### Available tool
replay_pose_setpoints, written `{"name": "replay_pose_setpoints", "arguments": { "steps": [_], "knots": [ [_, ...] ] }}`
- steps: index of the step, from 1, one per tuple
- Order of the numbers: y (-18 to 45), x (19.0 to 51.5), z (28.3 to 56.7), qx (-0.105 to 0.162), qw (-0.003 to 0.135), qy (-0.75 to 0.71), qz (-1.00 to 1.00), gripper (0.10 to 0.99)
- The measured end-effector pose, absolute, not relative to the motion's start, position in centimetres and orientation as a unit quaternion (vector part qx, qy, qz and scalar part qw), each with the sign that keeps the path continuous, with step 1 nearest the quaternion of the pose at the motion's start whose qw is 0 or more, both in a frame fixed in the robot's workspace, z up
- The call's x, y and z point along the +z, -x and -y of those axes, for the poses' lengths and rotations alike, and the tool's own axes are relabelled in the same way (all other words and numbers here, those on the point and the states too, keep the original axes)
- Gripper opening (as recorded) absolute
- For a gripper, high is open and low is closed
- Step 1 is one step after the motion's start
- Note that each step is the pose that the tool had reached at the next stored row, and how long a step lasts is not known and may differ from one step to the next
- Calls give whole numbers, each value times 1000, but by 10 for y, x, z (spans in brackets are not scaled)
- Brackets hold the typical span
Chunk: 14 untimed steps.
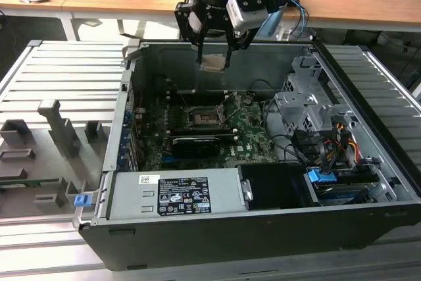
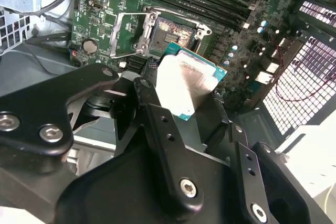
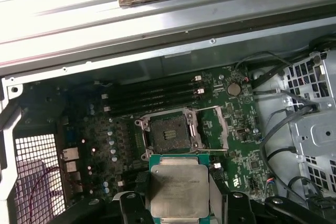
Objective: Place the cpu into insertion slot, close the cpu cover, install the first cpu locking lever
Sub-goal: 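Place the cpu into insertion slot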
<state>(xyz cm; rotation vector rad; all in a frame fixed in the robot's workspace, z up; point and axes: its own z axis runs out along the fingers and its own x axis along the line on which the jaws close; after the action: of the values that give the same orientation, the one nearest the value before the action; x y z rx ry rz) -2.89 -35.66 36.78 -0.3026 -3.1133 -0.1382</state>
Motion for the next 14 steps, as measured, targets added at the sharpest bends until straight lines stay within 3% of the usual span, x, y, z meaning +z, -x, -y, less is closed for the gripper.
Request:
{"name": "replay_pose_setpoints", "arguments": {
  "steps": [14],
  "knots": [
    [29, 366, 357, -44, 5, 108, 993, 537]
  ]
}}
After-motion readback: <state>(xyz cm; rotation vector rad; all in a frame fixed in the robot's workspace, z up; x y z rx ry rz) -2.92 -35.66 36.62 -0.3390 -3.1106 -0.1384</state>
